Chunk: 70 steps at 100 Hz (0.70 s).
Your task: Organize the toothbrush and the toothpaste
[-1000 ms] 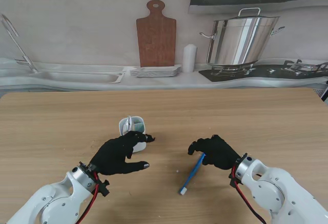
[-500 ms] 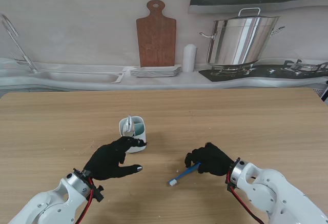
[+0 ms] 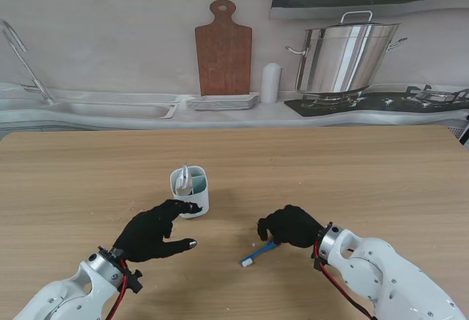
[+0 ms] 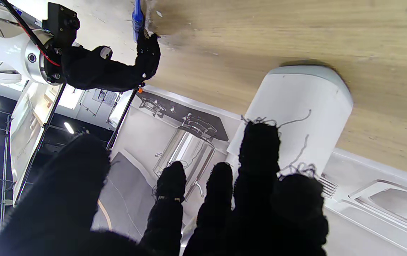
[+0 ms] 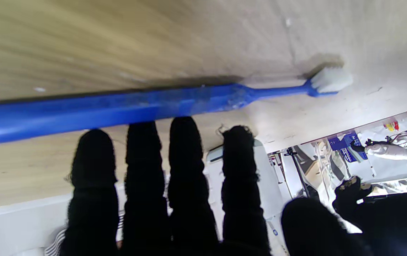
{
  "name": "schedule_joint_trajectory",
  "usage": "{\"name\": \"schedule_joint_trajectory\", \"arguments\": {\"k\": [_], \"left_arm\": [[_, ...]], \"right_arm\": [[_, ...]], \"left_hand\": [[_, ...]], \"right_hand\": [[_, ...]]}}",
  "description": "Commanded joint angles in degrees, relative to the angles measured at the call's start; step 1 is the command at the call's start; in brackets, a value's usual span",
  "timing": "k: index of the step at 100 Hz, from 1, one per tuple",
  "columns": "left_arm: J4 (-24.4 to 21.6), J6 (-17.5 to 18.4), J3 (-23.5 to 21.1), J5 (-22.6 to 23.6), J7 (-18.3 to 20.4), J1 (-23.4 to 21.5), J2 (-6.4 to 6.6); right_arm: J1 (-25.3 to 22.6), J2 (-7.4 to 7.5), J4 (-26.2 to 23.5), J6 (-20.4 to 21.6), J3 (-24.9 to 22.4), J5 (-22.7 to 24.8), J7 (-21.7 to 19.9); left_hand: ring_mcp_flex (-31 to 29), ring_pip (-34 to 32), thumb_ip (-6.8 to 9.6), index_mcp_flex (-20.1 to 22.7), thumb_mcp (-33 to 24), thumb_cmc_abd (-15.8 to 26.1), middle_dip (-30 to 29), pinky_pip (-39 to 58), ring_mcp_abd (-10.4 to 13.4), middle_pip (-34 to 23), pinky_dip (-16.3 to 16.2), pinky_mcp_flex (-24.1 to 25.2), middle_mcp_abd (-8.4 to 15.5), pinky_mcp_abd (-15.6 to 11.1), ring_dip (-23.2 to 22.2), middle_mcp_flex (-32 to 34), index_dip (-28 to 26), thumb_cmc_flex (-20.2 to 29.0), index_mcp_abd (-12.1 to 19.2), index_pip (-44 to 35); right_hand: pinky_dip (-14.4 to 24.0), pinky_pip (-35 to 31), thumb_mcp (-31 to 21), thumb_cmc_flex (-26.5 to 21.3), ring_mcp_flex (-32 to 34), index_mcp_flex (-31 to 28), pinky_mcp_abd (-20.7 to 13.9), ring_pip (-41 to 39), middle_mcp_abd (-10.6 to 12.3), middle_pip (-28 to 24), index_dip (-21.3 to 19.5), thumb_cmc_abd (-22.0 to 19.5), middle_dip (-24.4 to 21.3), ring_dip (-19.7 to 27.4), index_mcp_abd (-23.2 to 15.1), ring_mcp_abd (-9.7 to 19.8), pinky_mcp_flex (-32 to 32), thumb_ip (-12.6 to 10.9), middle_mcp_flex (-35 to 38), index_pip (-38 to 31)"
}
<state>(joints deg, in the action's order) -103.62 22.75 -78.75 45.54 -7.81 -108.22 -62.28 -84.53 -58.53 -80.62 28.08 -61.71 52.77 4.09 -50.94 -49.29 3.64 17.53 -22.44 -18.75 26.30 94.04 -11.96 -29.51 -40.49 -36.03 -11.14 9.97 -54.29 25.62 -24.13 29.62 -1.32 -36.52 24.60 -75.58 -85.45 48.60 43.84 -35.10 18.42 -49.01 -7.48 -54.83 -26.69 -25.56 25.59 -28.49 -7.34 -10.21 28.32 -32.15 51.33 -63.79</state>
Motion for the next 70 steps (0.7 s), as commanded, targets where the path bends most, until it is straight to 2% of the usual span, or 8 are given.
{"name": "schedule_joint_trajectory", "arguments": {"k": [1, 5, 12, 23, 42, 56, 60, 70], "left_arm": [[-0.13, 0.24, -0.27, 0.08, 0.56, -0.77, -0.27], [0.01, 0.33, -0.40, 0.05, 0.46, -0.90, -0.28], [0.26, 0.52, -0.59, 0.06, 0.20, -1.10, -0.32], [0.63, 0.76, -0.95, 0.20, -0.13, -1.43, -0.35], [1.14, 1.18, -1.45, 0.29, -0.73, -1.85, -0.43], [1.42, 1.45, -1.72, 0.42, -1.04, -2.05, -0.46], [1.44, 1.50, -1.82, 0.45, -1.10, -2.12, -0.47], [1.57, 1.63, -2.05, 0.40, -1.32, -2.25, -0.51]], "right_arm": [[-1.02, -0.57, 2.03, -0.87, 1.61, 0.53, -2.94], [-0.65, -0.69, 2.17, -1.90, 2.45, -0.19, -3.16], [0.03, -0.98, 2.37, -3.92, 3.95, -1.32, -3.02], [1.41, -1.26, 2.73, -6.24, 6.31, -3.05, -3.75], [3.21, -1.85, 3.17, -11.01, 9.85, -4.75, -3.60], [4.87, -2.38, 3.85, -13.56, 12.35, -5.46, -2.44], [5.32, -2.52, 4.01, -14.25, 12.95, -5.60, -2.17], [6.40, -2.99, 4.58, -15.44, 14.31, -6.61, -1.47]], "left_hand": [[-0.78, -0.20, 0.31, 0.90, -0.78, 1.65, -0.90, -0.05, -2.54, -0.07, -0.63, 0.83, 0.50, 0.08, 0.77, 1.93, -0.19, -0.11, -0.17, -0.29], [-0.77, -0.19, 0.29, 0.90, -0.75, 1.70, -0.90, -0.05, -2.53, -0.06, -0.64, 0.81, 0.46, 0.12, 0.78, 1.96, -0.18, -0.19, -0.12, -0.30], [-0.83, -0.20, 0.28, 1.01, -0.78, 1.71, -0.87, -0.06, -2.59, -0.12, -0.66, 0.82, 0.49, 0.17, 0.79, 2.19, -0.17, -0.12, -0.19, -0.33], [-0.86, -0.17, 0.26, 1.11, -0.81, 1.79, -0.86, -0.06, -2.67, -0.13, -0.68, 0.78, 0.42, 0.26, 0.82, 2.38, -0.14, -0.01, -0.23, -0.35], [-0.90, -0.19, 0.22, 1.20, -0.82, 1.87, -0.82, -0.08, -2.75, -0.15, -0.73, 0.83, 0.48, 0.43, 0.83, 2.66, -0.07, 0.06, -0.32, -0.32], [-0.96, -0.18, 0.20, 1.34, -0.87, 1.88, -0.78, -0.09, -2.76, -0.21, -0.75, 0.80, 0.47, 0.47, 0.86, 2.87, -0.05, 0.12, -0.29, -0.38], [-0.92, -0.16, 0.20, 1.36, -0.88, 1.93, -0.79, -0.09, -2.80, -0.20, -0.75, 0.79, 0.43, 0.47, 0.87, 2.88, -0.05, 0.15, -0.32, -0.38], [-0.93, -0.17, 0.19, 1.44, -0.92, 1.91, -0.78, -0.11, -2.86, -0.19, -0.75, 0.82, 0.46, 0.48, 0.87, 2.93, -0.04, 0.19, -0.27, -0.43]], "right_hand": [[1.39, -2.34, -4.51, -1.23, 12.80, -3.16, 0.24, -3.81, 0.71, -2.01, -0.36, -14.44, 0.43, -1.42, -0.84, -0.51, 2.67, 0.49, 2.85, -1.59], [1.66, -3.43, -4.51, -1.70, 14.66, -4.37, 0.64, -4.82, 0.35, -2.62, -0.25, -14.44, 0.51, -2.10, -0.83, -0.76, 4.43, 1.08, 4.14, -1.84], [1.59, -5.94, -4.51, -1.14, 18.42, -6.18, 1.06, -6.64, 0.19, -4.26, 7.93, -14.44, 0.26, -4.01, -2.15, -0.55, 7.78, 4.52, 7.57, -5.66], [1.60, -8.50, -4.51, -0.90, 22.26, -8.03, 1.03, -8.64, -0.15, -5.47, 12.34, -14.44, -1.26, -4.97, -3.92, -0.14, 11.13, 6.29, 11.17, -9.30], [1.93, -11.62, -4.50, -2.30, 27.10, -9.31, 1.14, -11.09, -1.36, -7.09, 14.11, -14.44, -3.12, -5.71, -4.24, -0.05, 15.64, 7.74, 14.45, -11.17], [1.79, -12.43, -4.51, -3.52, 27.54, -8.78, 1.04, -11.54, -1.87, -7.42, 14.91, -14.44, -3.84, -5.87, -3.78, -0.04, 16.17, 8.77, 13.91, -11.83], [1.86, -13.09, -4.51, -4.19, 28.39, -8.48, 0.62, -12.35, -2.02, -7.27, 15.03, -14.43, -4.23, -6.14, -3.53, 0.90, 16.88, 9.08, 13.29, -12.00], [1.77, -14.29, -4.51, -9.64, 29.84, -8.16, -1.02, -14.19, -2.94, -7.79, 14.88, -14.44, -4.92, -6.55, -3.11, 2.63, 18.38, 10.49, 12.91, -13.01]]}}
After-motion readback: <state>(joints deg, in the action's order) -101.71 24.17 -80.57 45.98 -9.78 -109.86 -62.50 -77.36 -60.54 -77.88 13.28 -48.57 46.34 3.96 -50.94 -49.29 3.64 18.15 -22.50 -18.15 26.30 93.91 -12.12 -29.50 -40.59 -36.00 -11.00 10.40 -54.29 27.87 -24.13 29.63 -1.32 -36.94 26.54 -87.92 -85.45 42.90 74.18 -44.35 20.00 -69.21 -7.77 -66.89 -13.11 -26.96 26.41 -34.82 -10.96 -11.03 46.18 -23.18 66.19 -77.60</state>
